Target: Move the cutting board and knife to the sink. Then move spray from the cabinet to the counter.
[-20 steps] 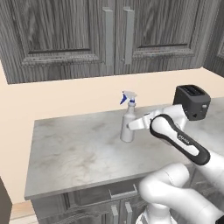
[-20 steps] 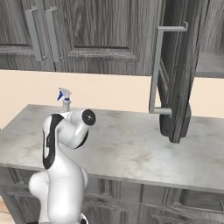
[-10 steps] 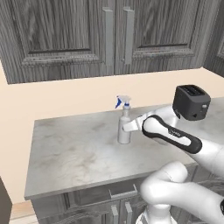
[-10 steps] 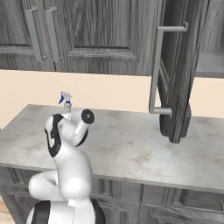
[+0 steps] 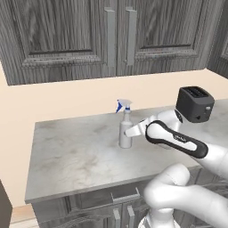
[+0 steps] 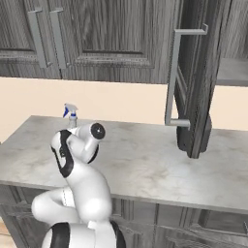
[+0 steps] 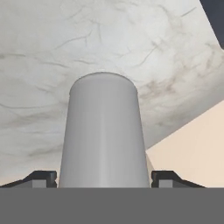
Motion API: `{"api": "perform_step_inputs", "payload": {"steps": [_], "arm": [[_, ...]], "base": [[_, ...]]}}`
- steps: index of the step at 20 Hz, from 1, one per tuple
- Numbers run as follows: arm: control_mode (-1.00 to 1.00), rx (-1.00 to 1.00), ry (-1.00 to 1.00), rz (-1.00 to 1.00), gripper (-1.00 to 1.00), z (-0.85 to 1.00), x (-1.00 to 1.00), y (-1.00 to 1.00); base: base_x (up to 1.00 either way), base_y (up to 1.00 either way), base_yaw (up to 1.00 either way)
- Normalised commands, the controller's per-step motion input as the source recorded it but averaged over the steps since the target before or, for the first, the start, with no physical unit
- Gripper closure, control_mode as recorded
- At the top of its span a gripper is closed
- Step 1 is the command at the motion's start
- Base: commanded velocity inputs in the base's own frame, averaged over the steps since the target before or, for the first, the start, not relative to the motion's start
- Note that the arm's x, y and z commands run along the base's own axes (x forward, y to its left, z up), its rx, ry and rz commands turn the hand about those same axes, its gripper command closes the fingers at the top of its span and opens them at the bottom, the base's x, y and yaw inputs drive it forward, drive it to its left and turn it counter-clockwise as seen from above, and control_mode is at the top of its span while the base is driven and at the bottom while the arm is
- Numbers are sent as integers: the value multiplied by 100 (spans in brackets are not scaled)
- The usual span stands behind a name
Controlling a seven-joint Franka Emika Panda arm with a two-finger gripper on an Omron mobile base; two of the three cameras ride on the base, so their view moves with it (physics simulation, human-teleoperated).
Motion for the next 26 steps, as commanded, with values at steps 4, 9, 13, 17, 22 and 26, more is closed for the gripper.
{"api": "perform_step_inputs", "payload": {"steps": [4,9,13,17,22,26], "arm": [[-100,0,-23,10,100,-32,20,0],[-100,0,-25,9,100,-24,36,0],[-100,-3,-25,10,100,-26,36,0],[-100,-12,-2,3,100,-5,3,9],[-100,-12,-9,0,100,-2,0,3],[-100,-18,-13,0,100,0,-2,0]], "base": [[0,0,0],[0,0,0],[0,0,0],[0,0,0],[0,0,0],[0,0,0]]}}
